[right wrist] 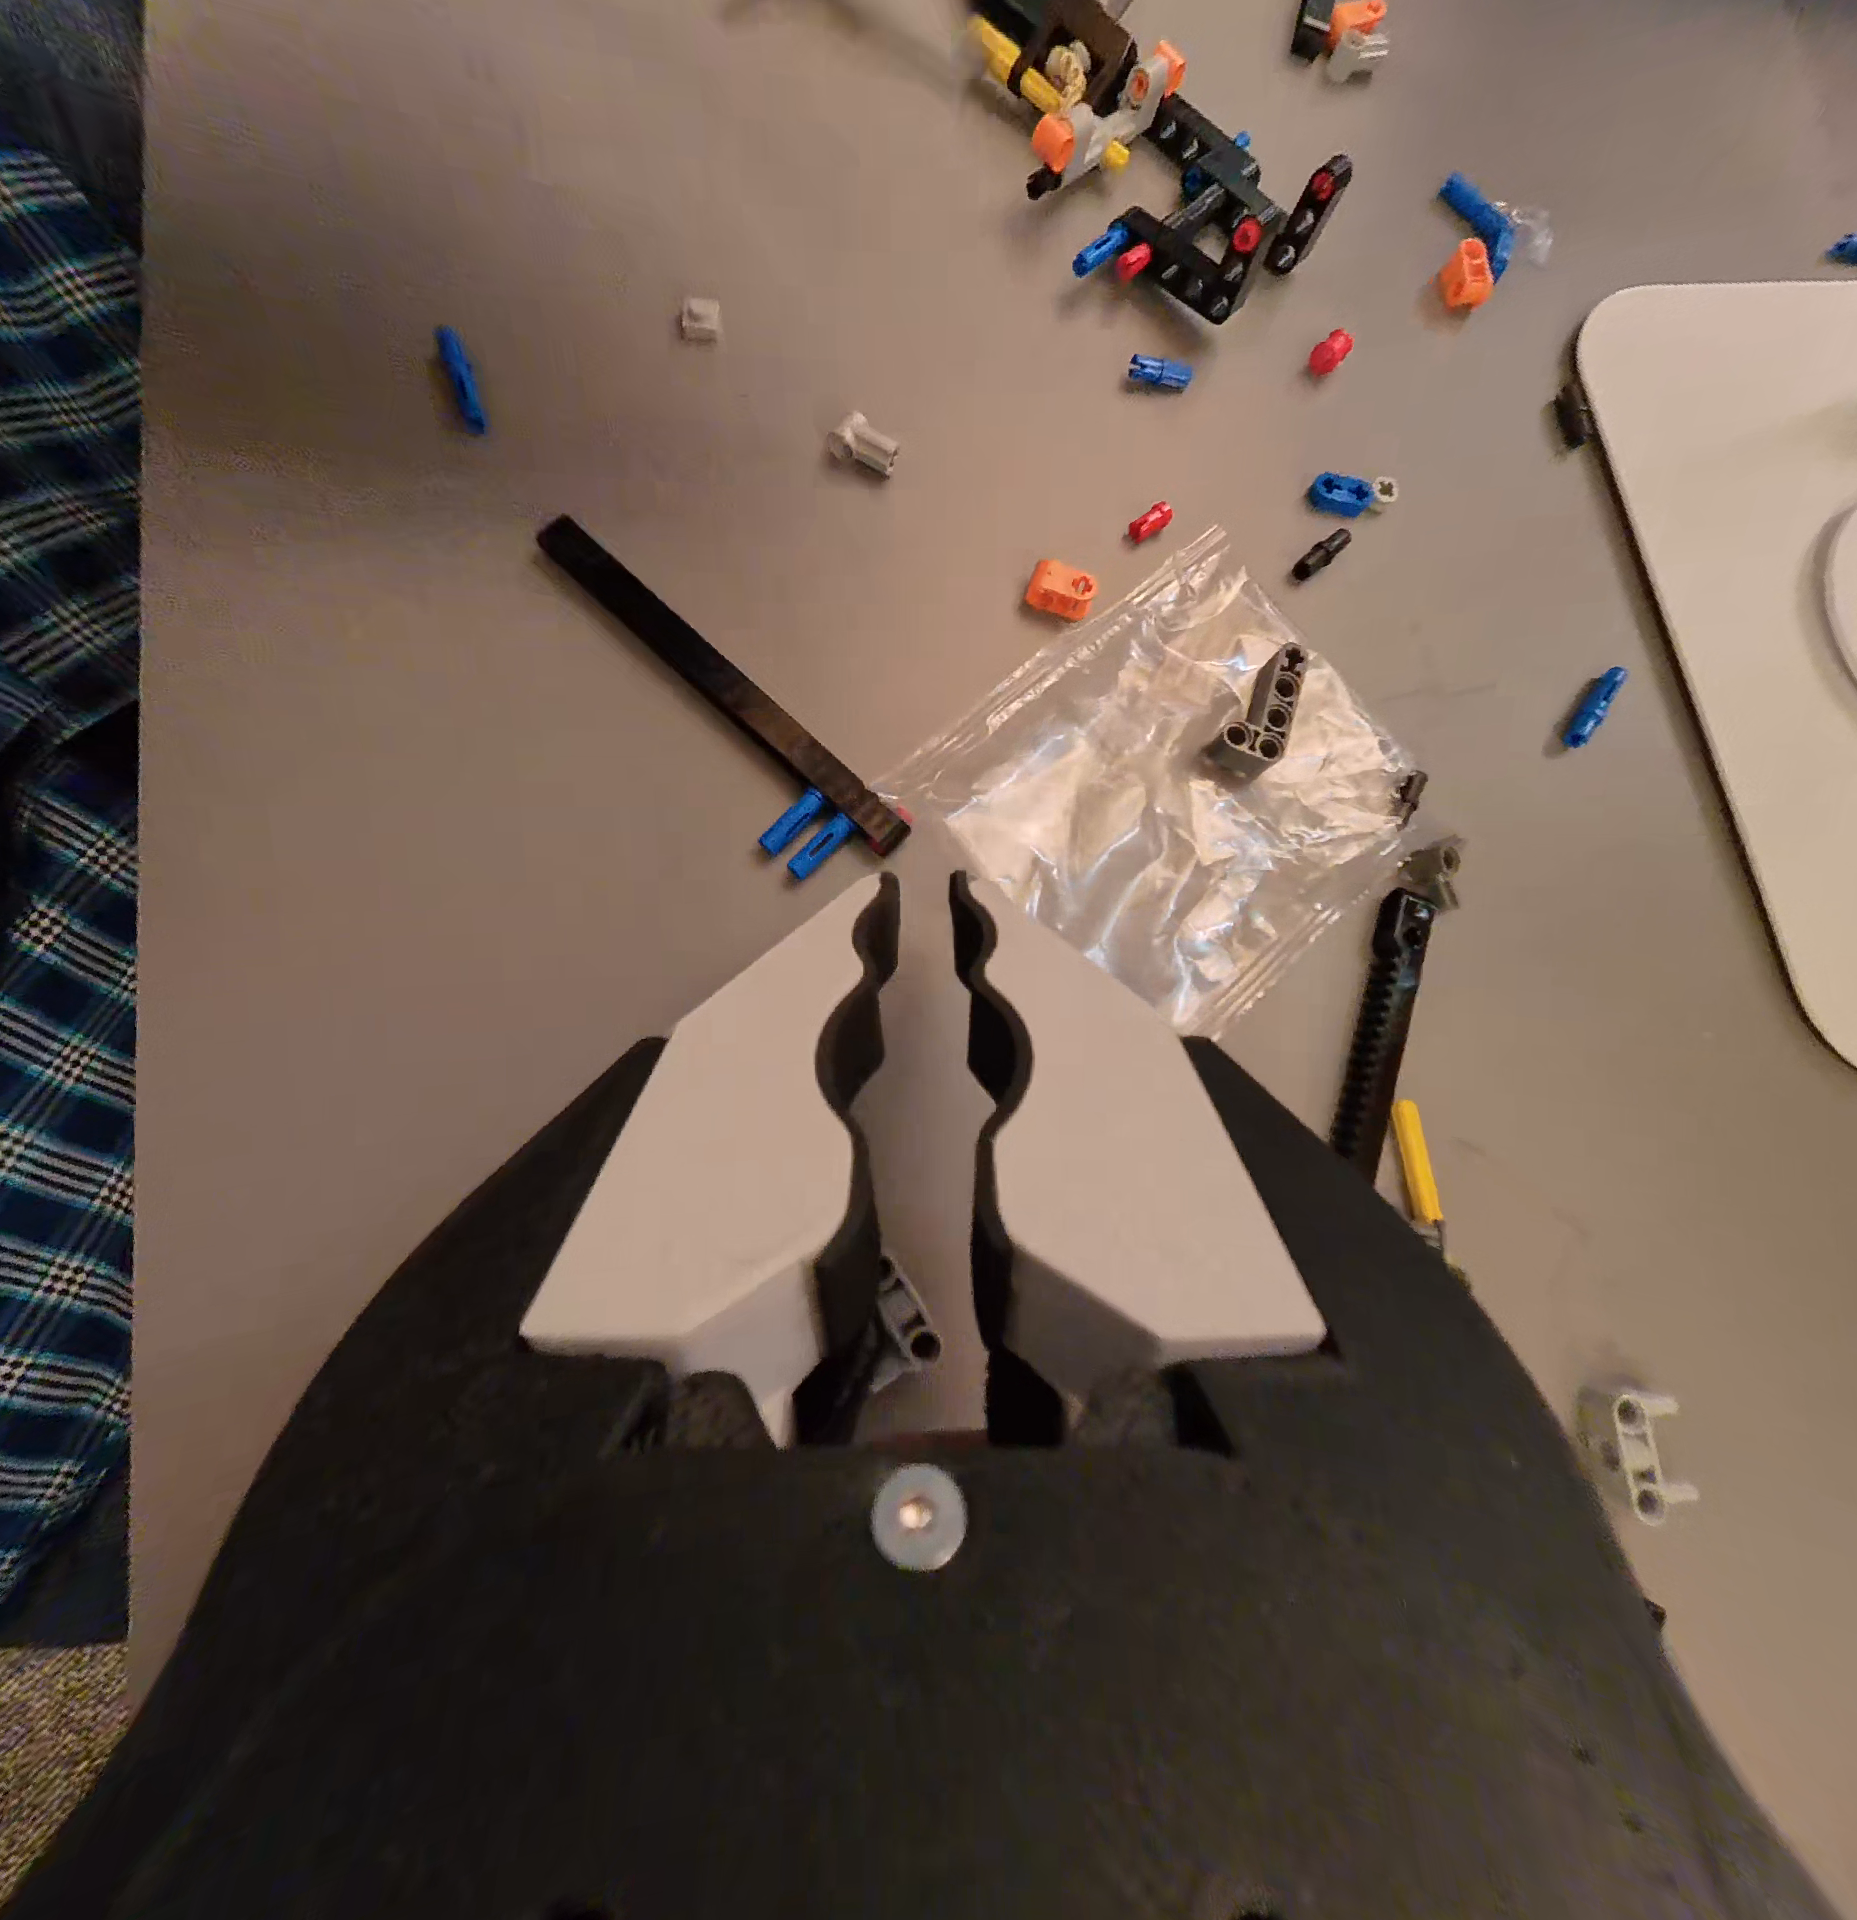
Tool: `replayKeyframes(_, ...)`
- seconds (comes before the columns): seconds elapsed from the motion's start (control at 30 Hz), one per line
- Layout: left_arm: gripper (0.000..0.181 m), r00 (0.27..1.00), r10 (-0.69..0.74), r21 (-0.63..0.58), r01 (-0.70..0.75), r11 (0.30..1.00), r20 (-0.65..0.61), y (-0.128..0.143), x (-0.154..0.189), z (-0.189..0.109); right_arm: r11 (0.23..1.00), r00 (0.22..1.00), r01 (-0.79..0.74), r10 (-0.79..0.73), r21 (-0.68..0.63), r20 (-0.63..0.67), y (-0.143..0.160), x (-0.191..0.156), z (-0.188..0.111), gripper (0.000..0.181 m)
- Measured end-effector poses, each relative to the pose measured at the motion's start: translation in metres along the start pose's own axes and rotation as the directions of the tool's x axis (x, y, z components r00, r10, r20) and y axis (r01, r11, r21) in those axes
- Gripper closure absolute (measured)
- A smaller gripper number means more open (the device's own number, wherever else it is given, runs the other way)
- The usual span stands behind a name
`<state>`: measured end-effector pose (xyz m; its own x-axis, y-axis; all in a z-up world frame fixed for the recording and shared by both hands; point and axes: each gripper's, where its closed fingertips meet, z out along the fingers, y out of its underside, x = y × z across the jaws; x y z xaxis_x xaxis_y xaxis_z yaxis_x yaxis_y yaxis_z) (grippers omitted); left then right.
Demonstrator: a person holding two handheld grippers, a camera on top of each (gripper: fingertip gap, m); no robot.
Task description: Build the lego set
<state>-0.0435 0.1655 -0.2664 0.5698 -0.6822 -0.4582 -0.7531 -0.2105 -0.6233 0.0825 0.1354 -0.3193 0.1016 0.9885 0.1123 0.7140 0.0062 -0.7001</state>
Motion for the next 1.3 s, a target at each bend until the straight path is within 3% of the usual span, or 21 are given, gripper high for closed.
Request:
replayKeyframes(0.03, 0.148, 0.999, 0.02, -0.042, -0.018, 0.999, 0.05, 0.011, -0.027, 0.0, 1.0, 1.0, 0.0, 0.0, 0.009, -0.006, -0.001, 0.001, -0.002, 0.173)
replayKeyframes(0.1, 0.15, 0.987, 0.094, -0.097, -0.082, 0.992, 0.132, 0.031, -0.077, 0.003, 1.0, 1.0, -0.003, 0.003, 0.029, -0.013, -0.003, 0.004, -0.006, 0.172)
replayKeyframes(0.2, 0.153, 0.979, 0.192, -0.155, -0.18, 0.971, 0.065, 0.065, -0.117, 0.025, 0.999, 1.0, -0.01, 0.011, 0.045, -0.018, -0.005, 0.006, -0.01, 0.172)
replayKeyframes(0.27, 0.152, 0.965, 0.261, -0.23, -0.254, 0.939, -0.002, 0.09, -0.13, 0.043, 0.999, 1.0, -0.013, 0.014, 0.045, -0.023, -0.004, 0.008, -0.011, 0.172)
replayKeyframes(0.43, 0.152, 0.926, 0.336, -0.32, -0.374, 0.87, -0.171, 0.12, -0.129, 0.077, 0.999, 1.0, -0.02, 0.021, 0.046, -0.018, -0.003, 0.008, -0.012, 0.172)
replayKeyframes(0.47, 0.164, 0.924, 0.335, -0.329, -0.38, 0.865, -0.185, 0.125, -0.13, 0.082, 0.999, 1.0, -0.017, 0.018, 0.044, -0.021, -0.003, 0.009, -0.012, 0.172)
replayKeyframes(0.7, 0.181, 0.921, 0.348, -0.288, -0.385, 0.877, -0.174, 0.12, -0.137, 0.091, 0.998, 0.999, -0.012, 0.015, 0.066, -0.036, -0.004, 0.017, -0.018, 0.172)
replayKeyframes(1.0, 0.181, 0.94, 0.332, -0.227, -0.342, 0.912, -0.086, 0.108, -0.145, 0.083, 0.996, 0.998, -0.002, 0.007, 0.09, -0.064, -0.009, 0.026, -0.027, 0.172)
replayKeyframes(1.3, 0.181, 0.981, 0.187, -0.104, -0.192, 0.976, -0.055, 0.078, -0.156, 0.06, 0.989, 0.996, -0.005, 0.017, 0.146, -0.083, -0.025, 0.032, -0.039, 0.171)
